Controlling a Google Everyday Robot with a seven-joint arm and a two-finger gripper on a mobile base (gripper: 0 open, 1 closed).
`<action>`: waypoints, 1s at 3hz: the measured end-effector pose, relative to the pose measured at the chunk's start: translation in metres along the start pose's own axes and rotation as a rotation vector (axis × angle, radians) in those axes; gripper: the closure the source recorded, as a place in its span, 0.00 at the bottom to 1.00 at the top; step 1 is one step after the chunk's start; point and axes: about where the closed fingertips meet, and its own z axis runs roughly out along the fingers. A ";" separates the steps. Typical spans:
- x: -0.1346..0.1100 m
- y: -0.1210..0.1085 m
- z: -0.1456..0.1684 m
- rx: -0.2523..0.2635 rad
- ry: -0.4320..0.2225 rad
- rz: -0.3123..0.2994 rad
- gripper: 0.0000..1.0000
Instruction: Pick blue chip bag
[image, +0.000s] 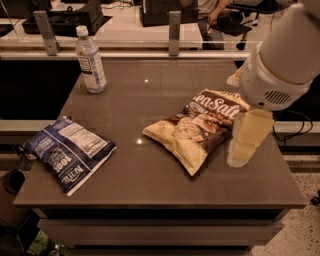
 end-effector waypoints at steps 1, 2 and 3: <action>-0.036 0.021 0.028 -0.012 -0.091 -0.020 0.00; -0.085 0.037 0.048 0.001 -0.247 -0.050 0.00; -0.127 0.046 0.065 -0.007 -0.339 -0.072 0.00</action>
Offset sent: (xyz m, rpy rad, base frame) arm -0.0127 0.1694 -0.0418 0.4246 -0.1216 0.1997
